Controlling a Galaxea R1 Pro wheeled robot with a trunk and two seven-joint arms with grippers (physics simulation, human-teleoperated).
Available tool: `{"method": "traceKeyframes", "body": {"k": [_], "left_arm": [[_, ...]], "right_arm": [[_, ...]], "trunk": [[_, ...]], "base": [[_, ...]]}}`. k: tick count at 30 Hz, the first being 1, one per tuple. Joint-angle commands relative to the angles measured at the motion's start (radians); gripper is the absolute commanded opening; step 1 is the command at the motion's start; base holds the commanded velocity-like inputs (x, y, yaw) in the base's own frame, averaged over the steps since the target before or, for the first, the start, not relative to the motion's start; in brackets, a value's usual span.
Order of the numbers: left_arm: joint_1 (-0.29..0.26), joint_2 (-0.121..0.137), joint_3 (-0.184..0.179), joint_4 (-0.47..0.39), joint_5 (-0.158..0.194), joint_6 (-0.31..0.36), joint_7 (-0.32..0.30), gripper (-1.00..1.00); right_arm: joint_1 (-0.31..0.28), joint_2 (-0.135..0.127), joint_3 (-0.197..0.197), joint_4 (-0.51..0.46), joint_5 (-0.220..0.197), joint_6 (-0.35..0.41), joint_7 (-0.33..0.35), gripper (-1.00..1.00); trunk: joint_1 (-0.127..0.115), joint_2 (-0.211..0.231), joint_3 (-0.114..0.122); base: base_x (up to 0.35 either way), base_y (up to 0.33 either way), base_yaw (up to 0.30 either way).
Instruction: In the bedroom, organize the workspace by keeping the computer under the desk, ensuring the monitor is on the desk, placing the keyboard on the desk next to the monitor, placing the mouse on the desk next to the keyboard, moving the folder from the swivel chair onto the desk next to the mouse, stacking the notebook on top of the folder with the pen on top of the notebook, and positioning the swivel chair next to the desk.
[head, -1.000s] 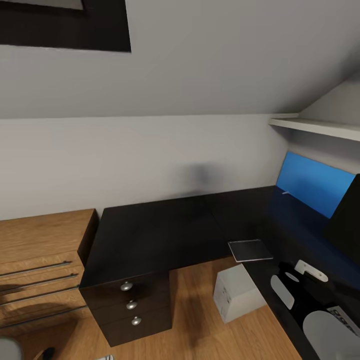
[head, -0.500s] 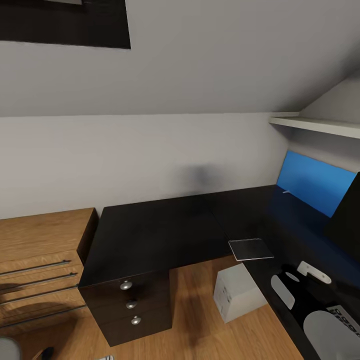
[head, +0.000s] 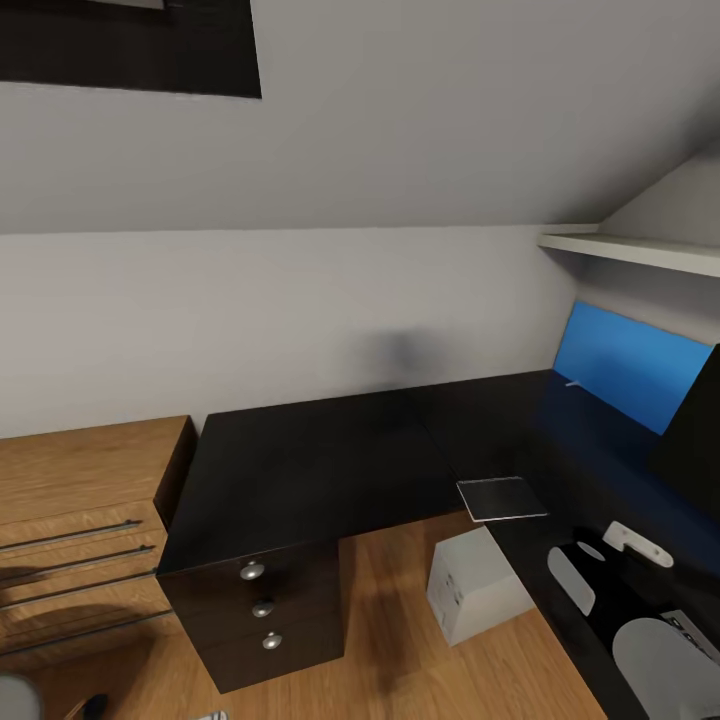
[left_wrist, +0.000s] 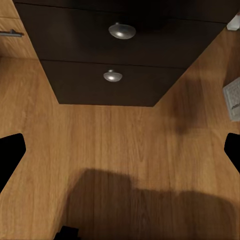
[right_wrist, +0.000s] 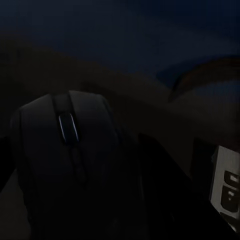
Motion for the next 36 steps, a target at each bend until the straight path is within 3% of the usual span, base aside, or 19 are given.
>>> {"method": "traceKeyframes", "body": {"k": [1, 31, 36], "left_arm": [[-0.002, 0.001, -0.004, -0.001, 0.006, -0.006, 0.003, 1.00], [-0.002, -0.006, -0.006, -0.001, 0.006, -0.006, 0.003, 1.00], [-0.002, -0.006, -0.006, -0.001, 0.007, -0.006, 0.003, 1.00]], "right_arm": [[-0.001, -0.003, 0.007, 0.000, -0.013, -0.011, -0.004, -1.00], [-0.002, -0.012, 0.008, 0.001, -0.014, -0.010, -0.003, -1.00], [-0.002, -0.012, 0.008, 0.001, -0.014, -0.010, -0.003, -1.00]], "trunk": [[0.000, -0.001, -0.001], [0.107, -0.197, -0.089], [0.107, -0.197, -0.089]], "base": [[0.000, 0.000, 0.000], [0.000, 0.000, 0.000], [0.000, 0.000, 0.000]]}}
